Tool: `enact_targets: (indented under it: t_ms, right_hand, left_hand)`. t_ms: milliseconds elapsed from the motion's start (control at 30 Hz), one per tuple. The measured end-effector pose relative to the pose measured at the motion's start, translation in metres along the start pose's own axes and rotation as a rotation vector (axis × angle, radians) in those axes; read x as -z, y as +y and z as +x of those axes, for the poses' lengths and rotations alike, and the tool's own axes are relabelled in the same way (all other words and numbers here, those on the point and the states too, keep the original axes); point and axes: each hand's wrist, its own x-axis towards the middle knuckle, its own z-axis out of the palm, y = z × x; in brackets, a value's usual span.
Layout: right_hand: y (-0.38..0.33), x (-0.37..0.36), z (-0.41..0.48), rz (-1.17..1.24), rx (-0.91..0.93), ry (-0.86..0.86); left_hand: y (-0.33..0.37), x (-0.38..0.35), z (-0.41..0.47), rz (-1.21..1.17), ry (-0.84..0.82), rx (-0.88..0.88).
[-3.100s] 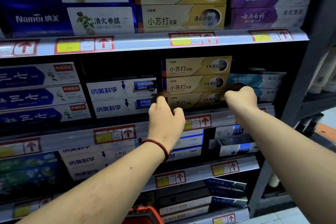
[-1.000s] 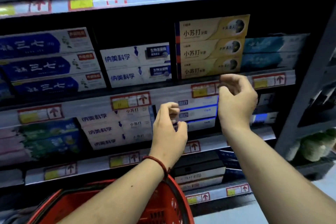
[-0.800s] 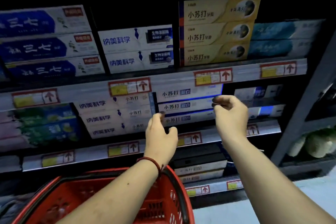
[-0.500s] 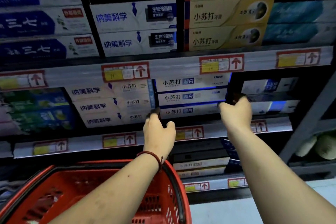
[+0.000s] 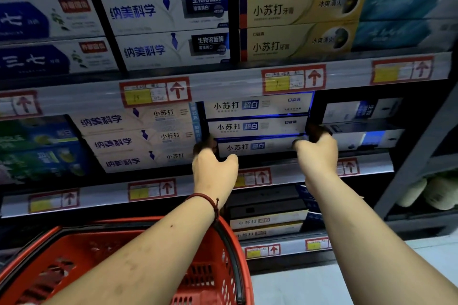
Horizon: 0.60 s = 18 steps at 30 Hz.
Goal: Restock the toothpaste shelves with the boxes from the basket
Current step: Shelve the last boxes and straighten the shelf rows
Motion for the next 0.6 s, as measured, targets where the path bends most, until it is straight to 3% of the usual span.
enact_targets:
  t_ms: [600]
  right_hand:
    - [0.018, 0.000, 0.012, -0.013, -0.063, 0.045]
  left_hand:
    - [0.003, -0.013, 0.014, -0.276, 0.064, 0.150]
